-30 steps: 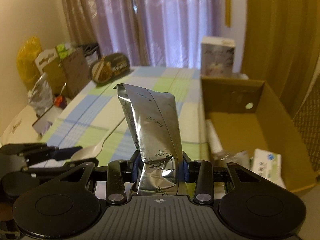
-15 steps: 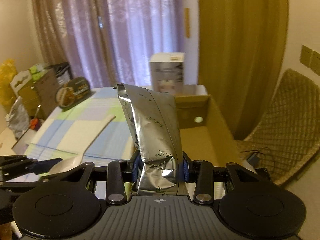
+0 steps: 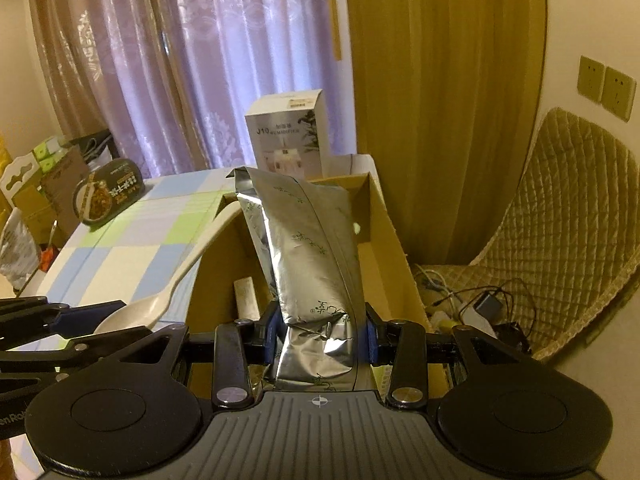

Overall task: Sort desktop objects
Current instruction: 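Carry the foil packet in the right tool while the left tool carries the spoon to the cardboard box, then lower the spoon into the box with the left tool while the right tool holds the packet above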

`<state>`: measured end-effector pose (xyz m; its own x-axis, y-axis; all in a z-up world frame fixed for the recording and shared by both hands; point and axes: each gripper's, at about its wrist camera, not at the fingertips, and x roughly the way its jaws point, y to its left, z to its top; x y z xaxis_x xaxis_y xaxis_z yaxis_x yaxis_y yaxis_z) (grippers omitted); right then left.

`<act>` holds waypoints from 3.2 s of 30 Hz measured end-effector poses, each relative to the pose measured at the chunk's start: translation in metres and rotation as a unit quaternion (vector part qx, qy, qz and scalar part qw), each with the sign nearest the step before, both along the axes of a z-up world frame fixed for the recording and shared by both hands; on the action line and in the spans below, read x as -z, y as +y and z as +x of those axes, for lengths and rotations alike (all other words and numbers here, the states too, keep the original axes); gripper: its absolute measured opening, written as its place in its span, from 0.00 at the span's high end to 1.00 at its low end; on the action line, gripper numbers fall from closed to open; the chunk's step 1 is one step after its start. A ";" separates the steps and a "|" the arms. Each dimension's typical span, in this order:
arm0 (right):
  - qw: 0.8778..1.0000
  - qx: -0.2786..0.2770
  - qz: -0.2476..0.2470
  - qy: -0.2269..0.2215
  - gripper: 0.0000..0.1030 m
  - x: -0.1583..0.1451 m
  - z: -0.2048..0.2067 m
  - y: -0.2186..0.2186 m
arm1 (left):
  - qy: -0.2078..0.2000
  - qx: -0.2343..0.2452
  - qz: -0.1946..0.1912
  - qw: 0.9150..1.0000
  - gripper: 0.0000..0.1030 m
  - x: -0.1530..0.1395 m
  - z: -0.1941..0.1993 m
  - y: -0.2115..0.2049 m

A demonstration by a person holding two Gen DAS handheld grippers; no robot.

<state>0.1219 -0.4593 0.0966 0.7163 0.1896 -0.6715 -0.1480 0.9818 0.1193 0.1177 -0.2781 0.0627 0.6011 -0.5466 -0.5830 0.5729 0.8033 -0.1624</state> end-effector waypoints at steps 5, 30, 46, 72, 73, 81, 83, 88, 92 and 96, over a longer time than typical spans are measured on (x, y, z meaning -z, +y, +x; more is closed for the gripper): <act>1.000 -0.003 0.000 0.008 0.64 0.008 0.012 -0.004 | 0.010 0.001 0.003 1.000 0.73 0.010 0.008 -0.011; 1.000 -0.012 -0.003 0.022 0.64 0.029 0.039 -0.010 | 0.040 -0.014 0.011 0.999 0.73 0.036 0.050 -0.036; 1.000 -0.009 -0.003 0.023 0.64 0.031 0.046 -0.012 | 0.028 -0.024 0.034 0.999 0.73 0.048 0.070 -0.047; 1.000 -0.016 -0.013 0.020 0.64 0.027 0.049 0.002 | 0.019 -0.040 0.029 0.999 0.73 0.042 0.068 -0.030; 1.000 -0.016 -0.013 0.020 0.64 0.027 0.050 0.002 | 0.019 -0.040 0.028 0.999 0.73 0.041 0.068 -0.029; 1.000 -0.019 -0.013 0.021 0.64 0.027 0.054 0.006 | 0.018 -0.042 0.030 0.998 0.73 0.040 0.067 -0.027; 0.999 -0.020 -0.012 0.022 0.64 0.028 0.056 0.007 | 0.017 -0.043 0.030 0.998 0.73 0.040 0.067 -0.027; 0.999 -0.022 -0.010 0.023 0.64 0.028 0.060 0.010 | 0.016 -0.044 0.030 0.998 0.70 0.040 0.069 -0.025; 0.999 -0.024 -0.010 0.024 0.64 0.029 0.065 0.013 | 0.016 -0.047 0.030 0.998 0.68 0.041 0.070 -0.023; 0.999 -0.024 -0.011 0.025 0.64 0.030 0.067 0.014 | 0.015 -0.050 0.030 0.998 0.66 0.041 0.072 -0.021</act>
